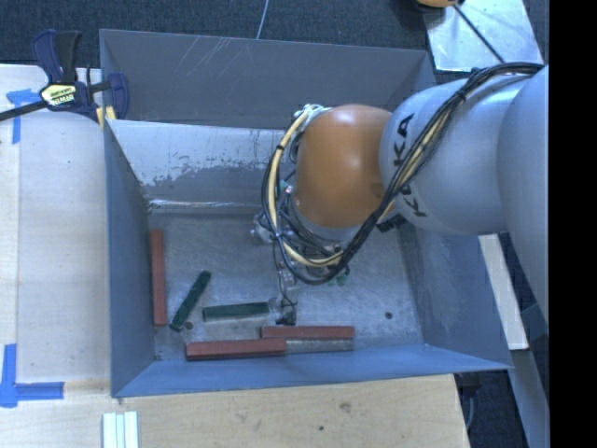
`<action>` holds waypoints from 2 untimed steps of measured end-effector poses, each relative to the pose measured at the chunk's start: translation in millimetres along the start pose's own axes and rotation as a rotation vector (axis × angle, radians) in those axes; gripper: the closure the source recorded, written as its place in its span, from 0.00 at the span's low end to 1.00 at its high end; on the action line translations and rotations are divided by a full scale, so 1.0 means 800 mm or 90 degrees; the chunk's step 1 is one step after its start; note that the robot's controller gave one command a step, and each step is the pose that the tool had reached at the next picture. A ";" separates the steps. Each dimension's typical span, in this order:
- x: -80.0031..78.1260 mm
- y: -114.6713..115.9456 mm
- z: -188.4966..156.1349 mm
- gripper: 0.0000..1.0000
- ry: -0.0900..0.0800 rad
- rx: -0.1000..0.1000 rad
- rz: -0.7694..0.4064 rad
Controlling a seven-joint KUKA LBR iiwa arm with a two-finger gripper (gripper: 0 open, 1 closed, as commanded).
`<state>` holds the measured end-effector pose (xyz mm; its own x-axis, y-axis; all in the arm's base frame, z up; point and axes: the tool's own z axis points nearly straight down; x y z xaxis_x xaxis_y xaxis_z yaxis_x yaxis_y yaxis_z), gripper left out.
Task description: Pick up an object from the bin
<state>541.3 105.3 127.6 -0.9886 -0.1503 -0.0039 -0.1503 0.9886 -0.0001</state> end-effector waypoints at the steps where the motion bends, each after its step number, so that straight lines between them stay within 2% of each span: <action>1: 0.033 0.039 -0.027 0.00 0.001 -0.001 0.037; 2: 0.019 0.049 -0.002 0.00 0.001 0.000 0.009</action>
Offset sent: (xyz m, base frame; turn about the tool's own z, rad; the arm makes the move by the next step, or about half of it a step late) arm -0.0197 0.0408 -0.0035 0.0012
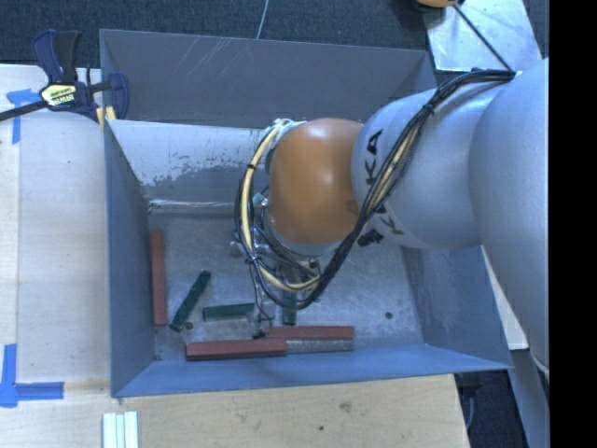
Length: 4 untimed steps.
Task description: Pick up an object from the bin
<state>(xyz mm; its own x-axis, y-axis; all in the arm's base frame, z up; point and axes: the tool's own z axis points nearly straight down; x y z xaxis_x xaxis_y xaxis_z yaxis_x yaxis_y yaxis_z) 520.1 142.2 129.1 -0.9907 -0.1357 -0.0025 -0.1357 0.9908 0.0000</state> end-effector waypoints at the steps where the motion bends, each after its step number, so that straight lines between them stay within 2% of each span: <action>1: 0.012 0.009 0.065 0.00 0.001 0.000 0.130; 2: 0.008 0.018 0.073 1.00 -0.002 -0.001 0.060; 4: 0.009 0.018 0.069 1.00 0.000 -0.001 0.061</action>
Offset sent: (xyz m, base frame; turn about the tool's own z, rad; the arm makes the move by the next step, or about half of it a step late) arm -0.0097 0.0136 -0.0591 0.0942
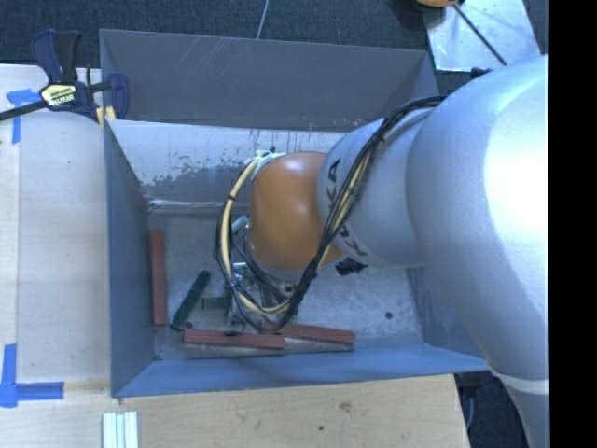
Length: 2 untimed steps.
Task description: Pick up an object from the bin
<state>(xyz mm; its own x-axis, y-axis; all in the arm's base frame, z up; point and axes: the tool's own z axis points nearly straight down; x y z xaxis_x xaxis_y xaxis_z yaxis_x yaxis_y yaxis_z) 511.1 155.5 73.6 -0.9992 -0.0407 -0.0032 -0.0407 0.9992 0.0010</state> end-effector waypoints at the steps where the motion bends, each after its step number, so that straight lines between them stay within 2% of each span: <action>1: -0.002 0.000 -0.078 1.00 -0.001 0.000 0.001; 2: -0.004 0.000 -0.079 1.00 -0.003 0.000 0.001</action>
Offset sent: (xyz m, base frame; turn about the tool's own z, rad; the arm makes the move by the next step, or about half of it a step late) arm 0.0001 0.0000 0.0573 0.0000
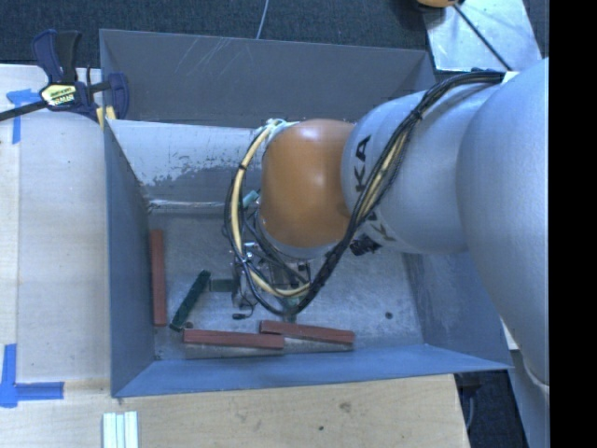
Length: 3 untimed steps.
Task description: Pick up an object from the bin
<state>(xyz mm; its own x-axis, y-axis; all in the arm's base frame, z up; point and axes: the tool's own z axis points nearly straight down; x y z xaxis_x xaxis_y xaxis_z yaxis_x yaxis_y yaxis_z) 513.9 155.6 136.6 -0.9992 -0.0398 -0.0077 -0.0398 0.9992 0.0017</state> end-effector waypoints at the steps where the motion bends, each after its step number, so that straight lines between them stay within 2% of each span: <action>1: 0.001 0.000 0.002 1.00 0.002 0.001 0.000; 3: 0.003 -0.001 -0.027 1.00 0.008 0.002 0.000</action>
Offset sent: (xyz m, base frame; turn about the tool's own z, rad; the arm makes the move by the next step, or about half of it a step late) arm 0.0000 0.0000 0.0547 0.0000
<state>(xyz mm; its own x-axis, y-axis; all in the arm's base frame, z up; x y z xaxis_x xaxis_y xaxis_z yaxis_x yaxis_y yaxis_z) 511.5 154.7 157.8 -0.9992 -0.0391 0.0044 -0.0391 0.9992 -0.0009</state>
